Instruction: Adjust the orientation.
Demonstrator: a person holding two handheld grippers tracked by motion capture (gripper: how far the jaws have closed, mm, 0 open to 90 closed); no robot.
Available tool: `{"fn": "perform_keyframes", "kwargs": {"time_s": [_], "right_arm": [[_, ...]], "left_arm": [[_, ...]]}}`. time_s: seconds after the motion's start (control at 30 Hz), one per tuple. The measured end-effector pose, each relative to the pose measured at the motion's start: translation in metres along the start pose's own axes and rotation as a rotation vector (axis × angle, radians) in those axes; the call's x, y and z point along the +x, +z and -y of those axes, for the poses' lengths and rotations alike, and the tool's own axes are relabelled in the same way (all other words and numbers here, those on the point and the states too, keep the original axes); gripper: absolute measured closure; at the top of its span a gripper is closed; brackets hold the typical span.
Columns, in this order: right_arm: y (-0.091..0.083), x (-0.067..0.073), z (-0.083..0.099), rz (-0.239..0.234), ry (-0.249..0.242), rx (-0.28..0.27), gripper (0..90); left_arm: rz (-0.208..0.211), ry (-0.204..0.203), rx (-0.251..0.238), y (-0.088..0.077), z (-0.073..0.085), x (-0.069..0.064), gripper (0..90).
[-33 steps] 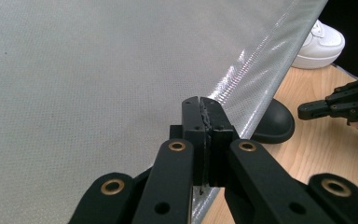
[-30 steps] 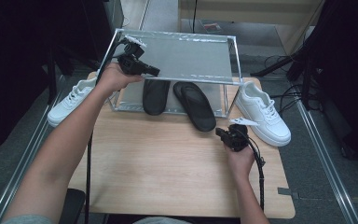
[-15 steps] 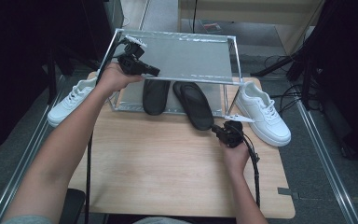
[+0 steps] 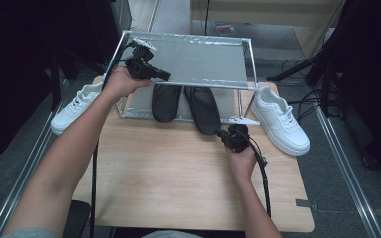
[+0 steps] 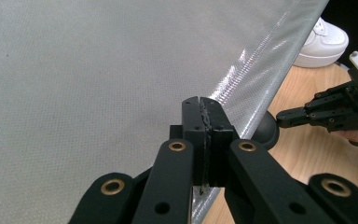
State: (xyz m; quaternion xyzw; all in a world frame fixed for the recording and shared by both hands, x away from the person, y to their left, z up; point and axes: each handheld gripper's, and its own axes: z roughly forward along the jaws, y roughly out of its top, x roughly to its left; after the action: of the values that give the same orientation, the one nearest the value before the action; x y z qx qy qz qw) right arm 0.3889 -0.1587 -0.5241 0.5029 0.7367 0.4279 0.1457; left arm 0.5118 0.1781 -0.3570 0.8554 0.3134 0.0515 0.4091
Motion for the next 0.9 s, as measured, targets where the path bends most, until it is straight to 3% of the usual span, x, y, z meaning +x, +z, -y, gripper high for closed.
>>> {"fn": "perform_keyframes", "kwargs": {"time_s": [0.37, 0.5, 0.9], "right_arm": [[0.02, 0.022, -0.016, -0.036, -0.034, 0.007, 90.0], [0.028, 0.027, -0.019, -0.051, -0.026, 0.006, 90.0], [0.051, 0.047, -0.033, -0.058, -0.051, 0.038, 90.0]], "left_arm": [[0.004, -0.002, 0.001, 0.0, 0.0, 0.001, 90.0], [0.008, -0.004, -0.001, 0.0, 0.0, 0.001, 90.0], [0.011, -0.01, -0.005, 0.0, 0.001, 0.001, 90.0]]}}
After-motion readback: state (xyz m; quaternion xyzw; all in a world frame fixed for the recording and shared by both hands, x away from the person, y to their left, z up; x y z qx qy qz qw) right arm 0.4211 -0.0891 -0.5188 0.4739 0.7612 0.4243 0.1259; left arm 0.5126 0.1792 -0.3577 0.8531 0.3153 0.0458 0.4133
